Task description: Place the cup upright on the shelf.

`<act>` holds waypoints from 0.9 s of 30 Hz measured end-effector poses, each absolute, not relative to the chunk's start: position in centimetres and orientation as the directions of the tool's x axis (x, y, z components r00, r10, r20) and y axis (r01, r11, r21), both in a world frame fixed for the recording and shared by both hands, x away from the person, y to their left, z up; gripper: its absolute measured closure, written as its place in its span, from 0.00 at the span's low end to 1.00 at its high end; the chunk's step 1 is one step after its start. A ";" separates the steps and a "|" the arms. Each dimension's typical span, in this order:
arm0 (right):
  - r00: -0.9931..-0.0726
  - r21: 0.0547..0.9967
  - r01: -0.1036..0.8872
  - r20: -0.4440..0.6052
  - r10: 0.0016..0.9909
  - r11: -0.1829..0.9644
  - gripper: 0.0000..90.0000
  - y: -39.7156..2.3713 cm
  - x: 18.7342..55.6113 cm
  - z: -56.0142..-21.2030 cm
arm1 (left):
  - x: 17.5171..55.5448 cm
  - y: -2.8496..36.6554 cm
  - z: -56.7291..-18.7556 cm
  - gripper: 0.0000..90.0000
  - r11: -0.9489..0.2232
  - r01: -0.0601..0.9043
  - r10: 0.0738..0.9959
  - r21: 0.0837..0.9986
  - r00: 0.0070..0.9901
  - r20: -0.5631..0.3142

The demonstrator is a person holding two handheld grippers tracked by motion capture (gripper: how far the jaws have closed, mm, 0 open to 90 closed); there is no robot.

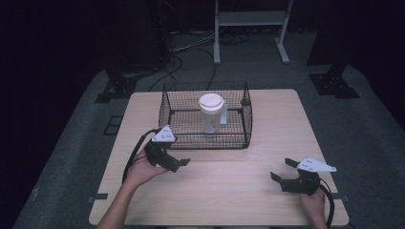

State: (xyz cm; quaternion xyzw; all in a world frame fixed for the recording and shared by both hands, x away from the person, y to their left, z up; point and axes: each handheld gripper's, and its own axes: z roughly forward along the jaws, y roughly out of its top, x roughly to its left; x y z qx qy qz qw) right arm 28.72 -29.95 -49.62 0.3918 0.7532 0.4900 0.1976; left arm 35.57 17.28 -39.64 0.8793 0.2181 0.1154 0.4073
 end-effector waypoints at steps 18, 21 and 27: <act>-0.614 0.891 0.399 0.084 0.785 0.217 0.14 -29.9 28.8 -49.6 | 33.7 18.8 -41.6 0.02 -0.514 0.301 0.510 0.803 0.860 0.004; -0.614 0.891 0.399 0.083 0.785 0.217 0.14 -29.9 28.8 -49.6 | 33.3 18.9 -41.9 0.02 -0.509 0.296 0.514 0.809 0.858 0.010; -0.613 0.891 0.398 0.082 0.785 0.218 0.14 -29.9 28.7 -49.6 | 32.5 19.3 -42.8 0.02 -0.490 0.291 0.524 0.821 0.851 0.011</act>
